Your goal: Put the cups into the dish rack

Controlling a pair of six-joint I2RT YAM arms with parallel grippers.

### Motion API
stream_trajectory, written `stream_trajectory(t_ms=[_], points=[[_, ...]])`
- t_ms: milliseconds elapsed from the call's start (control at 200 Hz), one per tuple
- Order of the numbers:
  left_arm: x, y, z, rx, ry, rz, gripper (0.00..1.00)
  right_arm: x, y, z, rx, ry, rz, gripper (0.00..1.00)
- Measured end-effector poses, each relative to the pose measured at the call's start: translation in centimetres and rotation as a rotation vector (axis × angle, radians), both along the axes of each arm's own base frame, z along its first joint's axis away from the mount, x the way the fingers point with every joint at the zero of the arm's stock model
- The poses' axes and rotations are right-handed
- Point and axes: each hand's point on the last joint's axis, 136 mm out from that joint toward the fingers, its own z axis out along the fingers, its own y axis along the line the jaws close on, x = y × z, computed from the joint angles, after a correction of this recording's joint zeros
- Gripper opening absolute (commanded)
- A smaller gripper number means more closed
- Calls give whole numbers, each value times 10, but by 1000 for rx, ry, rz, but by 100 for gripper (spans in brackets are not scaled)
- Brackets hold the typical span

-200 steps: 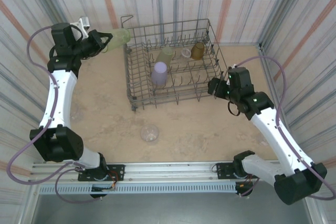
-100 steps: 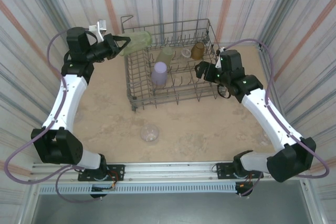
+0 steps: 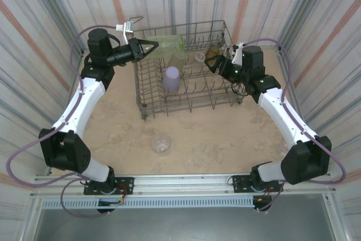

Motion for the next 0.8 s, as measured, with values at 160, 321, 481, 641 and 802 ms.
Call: stream_trajectory(t_ms=[160,321,481,641,802], points=[[11,-4,-16,-18,29,-21,0,2,9,14,75,-28,44,99],[15,-7,-17,-45,16,-35,0,5,19,34,166,-73,91,99],[13,-14,-10,-73,-21,-65,0,9,28,39,229,-79,130,99],[11,-20,-7,-96,-40,-99,0,12,34,44,269,-86,155,99],[8,-24,-6,-112,-47,-120,0,16,38,48,309,-94,173,99]])
